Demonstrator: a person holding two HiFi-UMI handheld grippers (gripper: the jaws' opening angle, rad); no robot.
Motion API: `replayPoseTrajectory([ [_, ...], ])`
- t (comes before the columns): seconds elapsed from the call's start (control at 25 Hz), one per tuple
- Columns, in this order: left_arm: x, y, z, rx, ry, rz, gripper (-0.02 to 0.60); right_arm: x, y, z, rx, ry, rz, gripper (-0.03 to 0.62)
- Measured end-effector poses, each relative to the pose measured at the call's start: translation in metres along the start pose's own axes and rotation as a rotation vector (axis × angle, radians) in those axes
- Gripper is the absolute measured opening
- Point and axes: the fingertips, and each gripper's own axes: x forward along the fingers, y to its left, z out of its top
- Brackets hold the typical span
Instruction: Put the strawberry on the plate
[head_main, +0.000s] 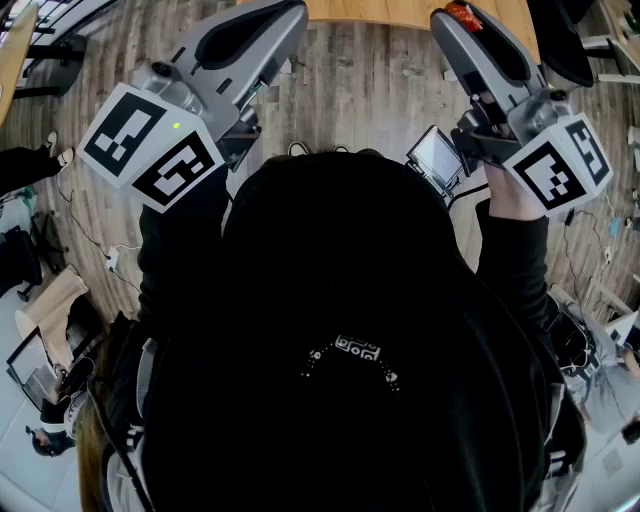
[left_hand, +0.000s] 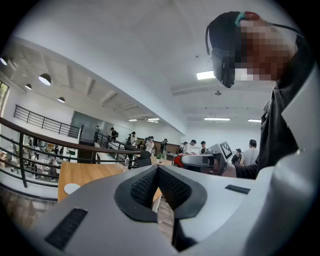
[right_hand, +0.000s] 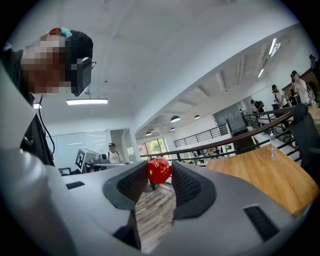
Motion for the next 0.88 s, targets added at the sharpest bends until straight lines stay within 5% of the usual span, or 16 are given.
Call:
replayPoseTrajectory([
  [0.88,0.022,0.004,-0.005,0.002,0.038,0.011,-0.002,-0.001,-0.032,0.007,-0.030,0.017,0.007,0.156],
])
